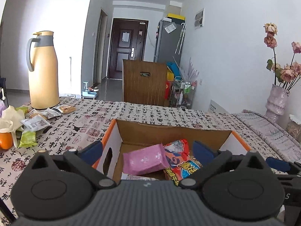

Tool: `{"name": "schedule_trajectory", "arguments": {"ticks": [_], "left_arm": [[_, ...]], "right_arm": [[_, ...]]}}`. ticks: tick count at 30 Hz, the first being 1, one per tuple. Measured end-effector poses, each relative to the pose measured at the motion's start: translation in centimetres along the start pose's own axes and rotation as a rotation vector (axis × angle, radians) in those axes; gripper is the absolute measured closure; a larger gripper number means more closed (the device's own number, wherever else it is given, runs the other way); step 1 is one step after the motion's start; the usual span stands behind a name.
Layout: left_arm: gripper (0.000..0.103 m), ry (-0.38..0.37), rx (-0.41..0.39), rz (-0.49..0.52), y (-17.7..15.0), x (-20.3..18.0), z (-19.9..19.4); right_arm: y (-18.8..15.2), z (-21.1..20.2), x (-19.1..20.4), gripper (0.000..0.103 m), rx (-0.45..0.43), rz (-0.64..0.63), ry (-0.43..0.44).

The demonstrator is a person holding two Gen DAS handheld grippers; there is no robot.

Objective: Organize snacks
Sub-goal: 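Move both open grippers back toward the snack pile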

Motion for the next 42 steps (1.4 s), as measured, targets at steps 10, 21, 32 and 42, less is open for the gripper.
{"name": "schedule_trajectory", "arguments": {"ticks": [10, 21, 32, 42], "left_arm": [[0.000, -0.002, -0.010, -0.015, 0.4, 0.0, -0.9], [0.000, 0.021, -0.025, -0.036, 1.3, -0.4, -3.7], [0.000, 0.024, -0.009, -0.024, -0.2, -1.3, -6.7], [0.000, 0.048, 0.040, -0.020, -3.1, -1.0, -8.4]], "right_arm": [[0.4, -0.7, 0.3, 0.000, -0.021, -0.001, 0.004], [1.2, -3.9, 0.9, 0.000, -0.066, -0.010, 0.006], [0.3, -7.4, -0.6, 0.000, -0.056, -0.015, -0.017], [-1.2, -9.6, -3.3, 0.000, -0.011, -0.023, -0.059]]}}
Point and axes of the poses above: each gripper's, at about its wrist camera, not at the fingertips, and z roughly the way its jaws point, x to its left, y to its top, the point moved 2 cm from there along z, roughly the way its jaws point, and after that the axes turned 12 degrees about z, right-handed, at the moved point
